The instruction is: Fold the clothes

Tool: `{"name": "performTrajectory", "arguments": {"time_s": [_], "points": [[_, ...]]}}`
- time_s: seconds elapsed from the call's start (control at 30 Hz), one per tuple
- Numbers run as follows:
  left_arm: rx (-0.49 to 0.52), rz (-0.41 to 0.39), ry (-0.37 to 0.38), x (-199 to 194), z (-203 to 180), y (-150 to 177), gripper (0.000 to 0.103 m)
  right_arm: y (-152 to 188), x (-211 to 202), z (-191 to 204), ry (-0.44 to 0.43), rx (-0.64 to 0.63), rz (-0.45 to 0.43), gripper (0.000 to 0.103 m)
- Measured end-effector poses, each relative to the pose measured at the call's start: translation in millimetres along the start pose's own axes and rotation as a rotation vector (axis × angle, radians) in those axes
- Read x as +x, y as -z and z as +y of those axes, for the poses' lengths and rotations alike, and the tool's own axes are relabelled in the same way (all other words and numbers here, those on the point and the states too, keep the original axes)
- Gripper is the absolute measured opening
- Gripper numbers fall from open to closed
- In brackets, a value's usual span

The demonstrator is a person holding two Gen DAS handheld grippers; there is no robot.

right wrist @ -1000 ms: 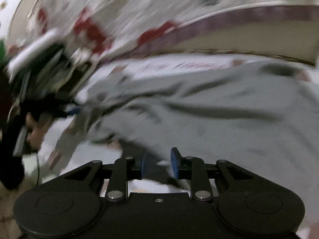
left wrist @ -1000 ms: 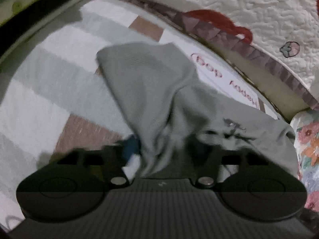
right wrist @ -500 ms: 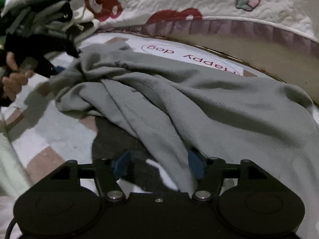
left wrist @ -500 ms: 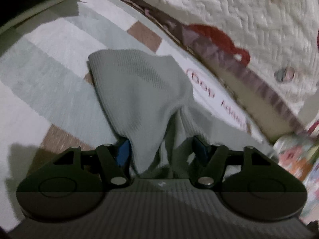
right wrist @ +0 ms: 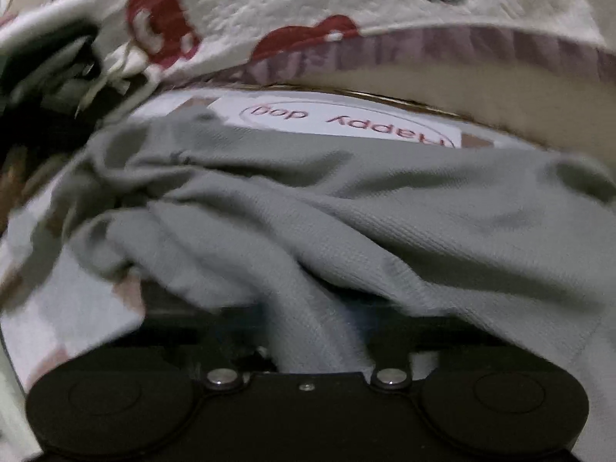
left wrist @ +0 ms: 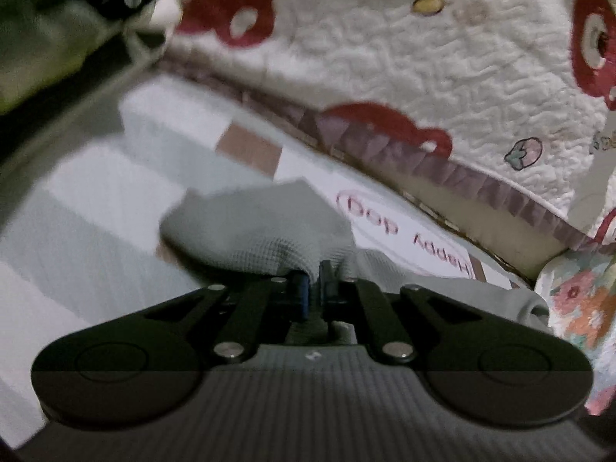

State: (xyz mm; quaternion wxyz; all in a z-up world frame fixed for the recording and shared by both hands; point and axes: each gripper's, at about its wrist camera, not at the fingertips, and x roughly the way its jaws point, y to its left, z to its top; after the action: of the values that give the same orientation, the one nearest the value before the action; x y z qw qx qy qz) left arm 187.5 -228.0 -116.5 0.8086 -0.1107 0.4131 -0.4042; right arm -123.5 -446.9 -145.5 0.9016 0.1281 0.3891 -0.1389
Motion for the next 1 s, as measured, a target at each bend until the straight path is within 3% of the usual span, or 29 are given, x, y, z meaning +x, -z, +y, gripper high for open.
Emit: {"name": "performTrajectory", "arguments": {"time_s": [0.1, 0.17, 0.3, 0.33, 0.4, 0.5, 0.6, 0.7, 0.9, 1.0], "points": [[-0.008, -0.055, -0.011, -15, 5, -7, 0.004, 3, -45, 17, -0.098, 0.002, -0.082, 0.007], [-0.02, -0.092, -0.019, -27, 11, -12, 0.004, 10, -68, 31, -0.155, -0.096, -0.097, 0.007], [-0.04, -0.15, -0.026, -55, 41, -15, 0.0, 25, -84, 29, -0.339, -0.116, 0.035, 0.008], [-0.07, -0.13, -0.013, -57, 50, -15, 0.0, 30, -86, 27, -0.365, -0.121, 0.076, 0.008], [-0.122, -0.091, -0.038, -53, 59, -12, 0.0, 41, -90, 25, -0.397, -0.143, 0.156, 0.008], [-0.137, -0.018, -0.109, -43, 61, -8, 0.0, 48, -97, 18, -0.377, -0.12, 0.199, 0.008], [-0.133, 0.04, -0.129, -35, 58, -3, 0.002, 41, -92, 15, -0.42, -0.07, 0.272, 0.015], [-0.164, 0.077, -0.105, -32, 60, 2, 0.005, 40, -91, 13, -0.538, -0.012, 0.311, 0.04], [-0.18, 0.115, -0.113, -28, 61, 8, 0.028, 31, -72, 9, -0.496, 0.086, 0.262, 0.048], [-0.177, 0.131, -0.114, -21, 58, 9, 0.04, 25, -57, 12, -0.496, 0.119, 0.25, 0.066]]}}
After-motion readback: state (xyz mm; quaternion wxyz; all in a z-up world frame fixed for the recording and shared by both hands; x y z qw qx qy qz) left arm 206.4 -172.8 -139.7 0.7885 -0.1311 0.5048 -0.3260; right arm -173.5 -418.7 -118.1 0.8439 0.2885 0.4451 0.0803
